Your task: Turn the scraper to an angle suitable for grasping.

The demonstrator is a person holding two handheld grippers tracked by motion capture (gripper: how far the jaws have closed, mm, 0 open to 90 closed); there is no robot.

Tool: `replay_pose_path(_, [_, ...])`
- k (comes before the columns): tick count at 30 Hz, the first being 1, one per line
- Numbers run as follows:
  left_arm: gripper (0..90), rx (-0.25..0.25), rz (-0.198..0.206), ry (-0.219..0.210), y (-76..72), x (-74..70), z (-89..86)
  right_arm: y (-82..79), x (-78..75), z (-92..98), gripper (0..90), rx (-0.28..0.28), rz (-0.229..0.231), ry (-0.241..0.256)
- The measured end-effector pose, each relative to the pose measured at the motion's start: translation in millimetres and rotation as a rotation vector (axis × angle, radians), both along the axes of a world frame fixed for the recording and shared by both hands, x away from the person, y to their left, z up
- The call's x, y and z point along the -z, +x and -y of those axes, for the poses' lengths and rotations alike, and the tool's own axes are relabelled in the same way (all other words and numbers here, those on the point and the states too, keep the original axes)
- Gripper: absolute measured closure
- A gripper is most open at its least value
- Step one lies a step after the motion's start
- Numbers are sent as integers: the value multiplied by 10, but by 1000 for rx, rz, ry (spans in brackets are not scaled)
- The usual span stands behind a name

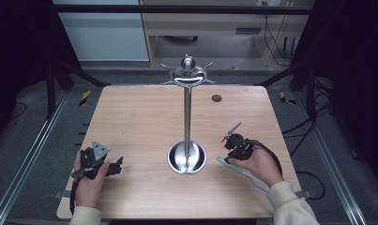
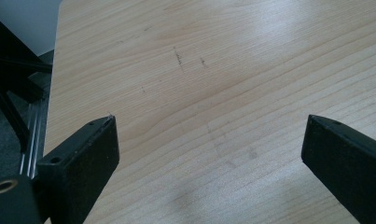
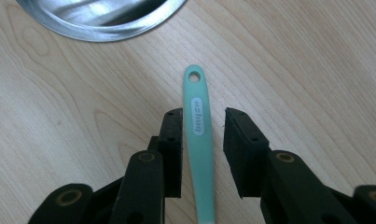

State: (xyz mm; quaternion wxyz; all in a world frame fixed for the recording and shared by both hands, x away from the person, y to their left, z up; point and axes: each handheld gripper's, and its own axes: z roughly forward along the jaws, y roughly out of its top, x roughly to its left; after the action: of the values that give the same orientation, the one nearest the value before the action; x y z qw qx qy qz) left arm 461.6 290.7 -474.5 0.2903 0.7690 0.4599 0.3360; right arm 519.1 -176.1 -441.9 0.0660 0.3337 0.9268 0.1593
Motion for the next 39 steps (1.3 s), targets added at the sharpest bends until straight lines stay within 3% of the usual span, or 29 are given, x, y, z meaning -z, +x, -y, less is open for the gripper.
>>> replay_pose_path(15, [37,4,0,-9,4,-2,-6,78,76,-64,682,-17,-48,-43])
replay_pose_path(26, [38,4,0,-7,8,-4,-10,135,133,-178,675,-33,-94,-126])
replay_pose_path(29, [38,3,0,-10,8,-7,-19,158,161,-163,677,-17,-107,-106])
replay_pose_path(37, [38,5,-1,-7,8,-5,-10,176,179,-159,685,-9,-128,-110])
replay_pose_path(39, [38,5,-1,-7,8,-5,-11,180,189,-158,685,-33,-122,-124])
